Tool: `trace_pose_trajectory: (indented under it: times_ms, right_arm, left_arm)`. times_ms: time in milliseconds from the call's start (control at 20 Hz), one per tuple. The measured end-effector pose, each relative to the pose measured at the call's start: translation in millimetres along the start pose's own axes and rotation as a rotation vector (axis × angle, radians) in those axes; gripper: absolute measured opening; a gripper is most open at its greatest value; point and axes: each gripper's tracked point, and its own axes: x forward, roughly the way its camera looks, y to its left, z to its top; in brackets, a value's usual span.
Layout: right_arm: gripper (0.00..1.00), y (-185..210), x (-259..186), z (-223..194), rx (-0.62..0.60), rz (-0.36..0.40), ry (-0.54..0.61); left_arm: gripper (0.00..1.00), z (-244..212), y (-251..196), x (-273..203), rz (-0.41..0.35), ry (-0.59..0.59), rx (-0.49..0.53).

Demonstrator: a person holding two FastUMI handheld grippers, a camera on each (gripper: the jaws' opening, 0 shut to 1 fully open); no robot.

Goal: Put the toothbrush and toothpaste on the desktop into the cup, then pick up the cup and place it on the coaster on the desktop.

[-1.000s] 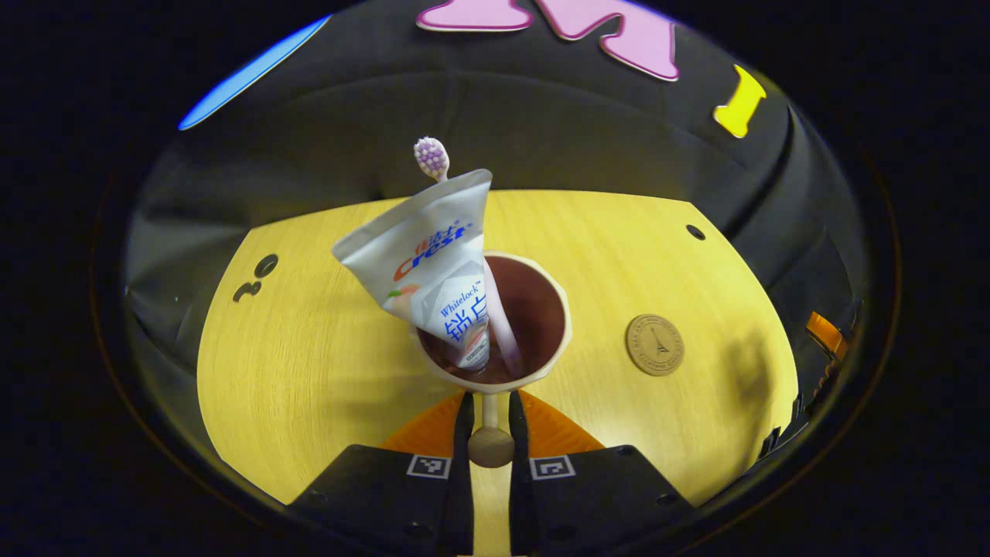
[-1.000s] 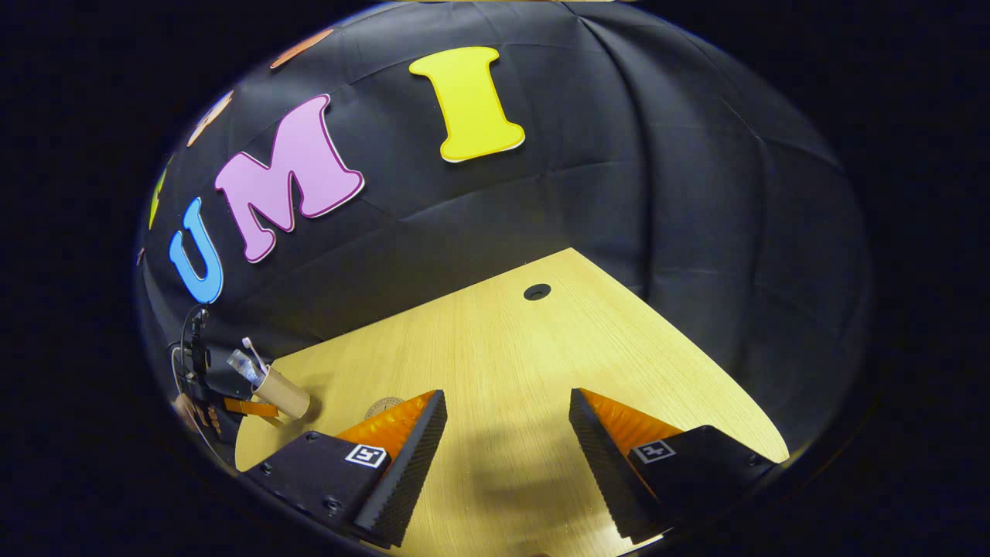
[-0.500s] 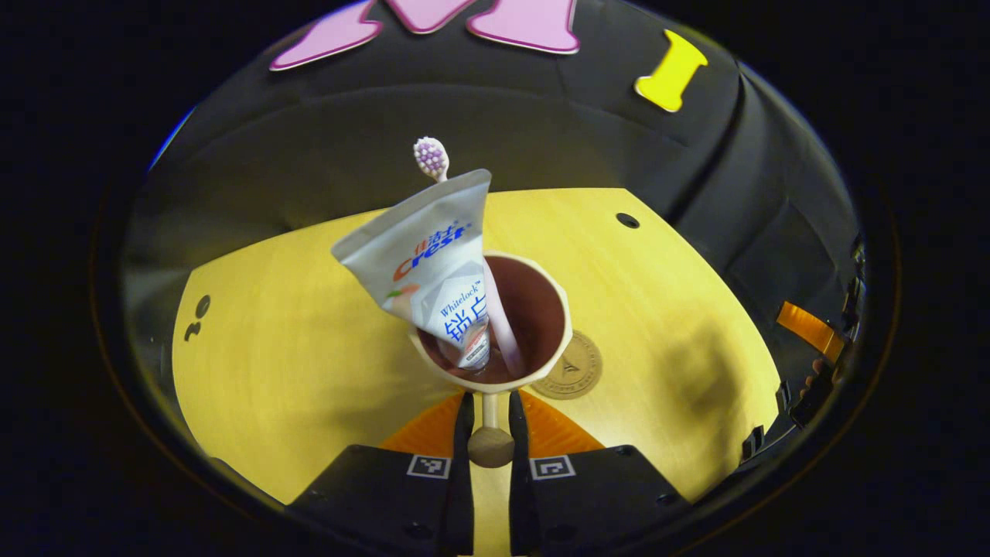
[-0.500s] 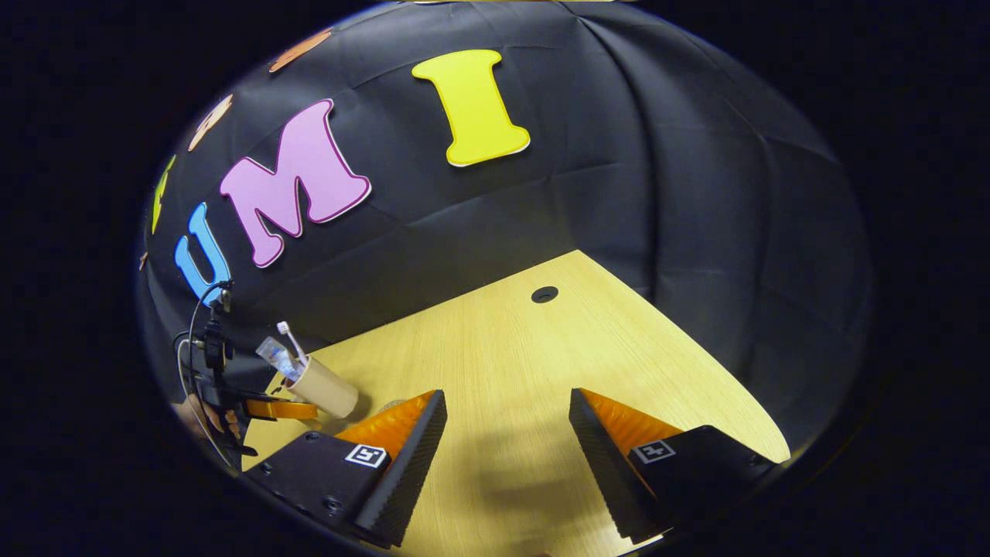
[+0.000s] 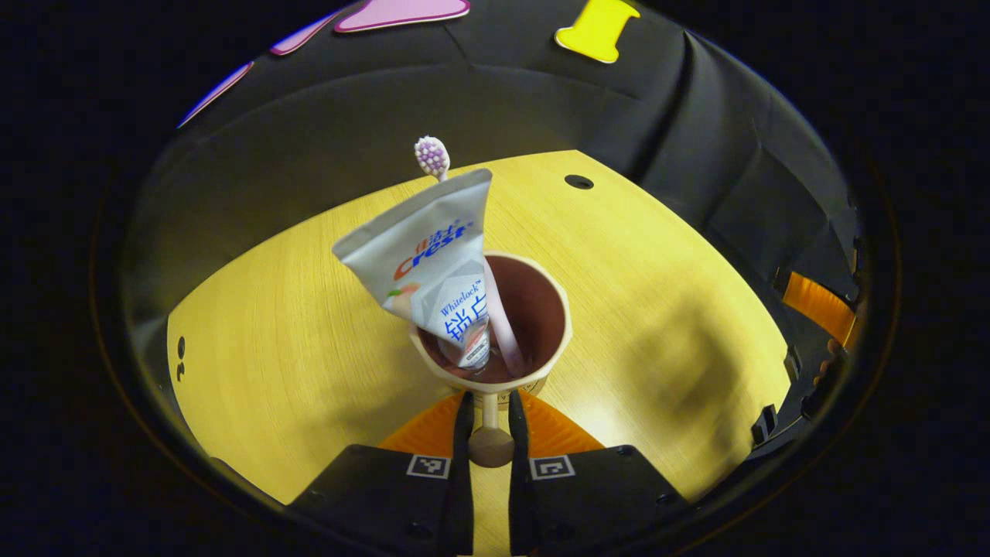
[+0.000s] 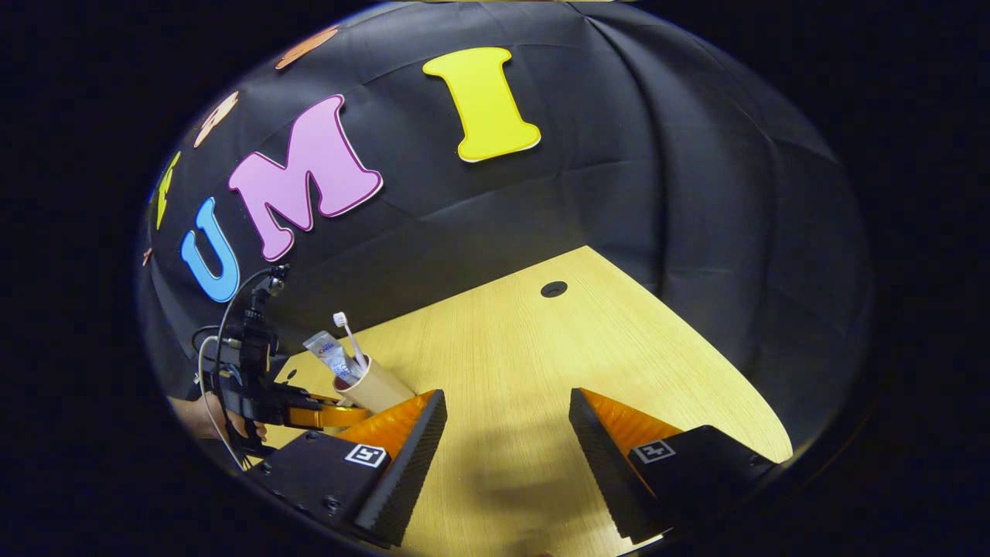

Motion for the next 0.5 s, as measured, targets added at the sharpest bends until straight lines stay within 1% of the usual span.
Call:
trace_pose_trajectory:
  times_ms: [300,350,400,500]
  right_arm:
    - [0.98,3.8,1.1,-5.0,-0.003,0.012,0.018]
    - [0.98,5.0,0.7,-5.5,-0.007,0.014,0.020]
    - [0.98,6.0,0.2,-5.8,-0.009,0.017,0.021]
    - [0.98,8.6,0.9,-7.5,-0.013,0.024,0.026]
  left_arm:
    - [0.23,0.2,0.9,-1.4,0.004,0.014,0.005]
    - [0.19,1.2,1.0,-0.4,0.004,0.012,0.006]
    - [0.24,0.8,1.7,-2.4,0.006,0.013,0.008]
    - [0.27,1.4,1.0,-7.2,0.017,-0.002,0.007]
